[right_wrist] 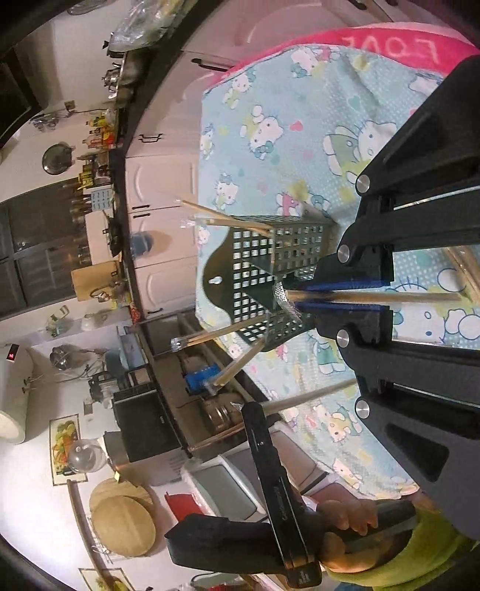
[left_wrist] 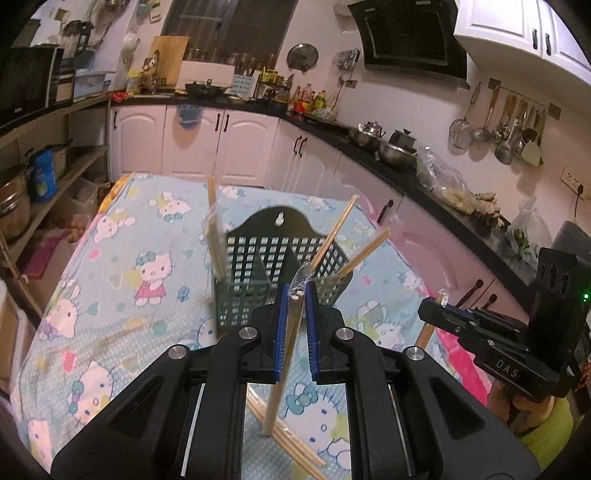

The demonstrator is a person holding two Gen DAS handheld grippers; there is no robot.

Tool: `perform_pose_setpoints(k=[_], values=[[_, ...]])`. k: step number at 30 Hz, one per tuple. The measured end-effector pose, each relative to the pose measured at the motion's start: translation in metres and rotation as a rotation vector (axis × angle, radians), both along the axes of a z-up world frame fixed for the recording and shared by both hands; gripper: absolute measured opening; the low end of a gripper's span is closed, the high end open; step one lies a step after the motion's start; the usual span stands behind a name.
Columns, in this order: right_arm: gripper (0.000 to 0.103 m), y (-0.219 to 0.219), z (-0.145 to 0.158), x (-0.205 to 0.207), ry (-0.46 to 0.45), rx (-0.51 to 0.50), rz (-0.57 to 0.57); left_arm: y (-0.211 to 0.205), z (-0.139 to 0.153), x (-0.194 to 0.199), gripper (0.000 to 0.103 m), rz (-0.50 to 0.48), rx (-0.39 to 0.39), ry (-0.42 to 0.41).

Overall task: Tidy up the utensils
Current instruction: 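Lift both held chopsticks and carry them above the grey-green caddy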

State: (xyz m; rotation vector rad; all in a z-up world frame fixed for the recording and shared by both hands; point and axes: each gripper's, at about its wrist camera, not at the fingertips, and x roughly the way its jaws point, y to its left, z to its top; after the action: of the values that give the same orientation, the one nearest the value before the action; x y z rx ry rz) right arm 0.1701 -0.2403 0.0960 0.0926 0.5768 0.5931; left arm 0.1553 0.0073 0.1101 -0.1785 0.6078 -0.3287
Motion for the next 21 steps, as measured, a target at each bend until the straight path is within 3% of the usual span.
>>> perform_pose_setpoints(k=[21], values=[[0.006, 0.001, 0.078, 0.023, -0.158, 0.048, -0.011, -0.011, 0.07, 0.027, 0.004, -0.023, -0.041, -0.139]])
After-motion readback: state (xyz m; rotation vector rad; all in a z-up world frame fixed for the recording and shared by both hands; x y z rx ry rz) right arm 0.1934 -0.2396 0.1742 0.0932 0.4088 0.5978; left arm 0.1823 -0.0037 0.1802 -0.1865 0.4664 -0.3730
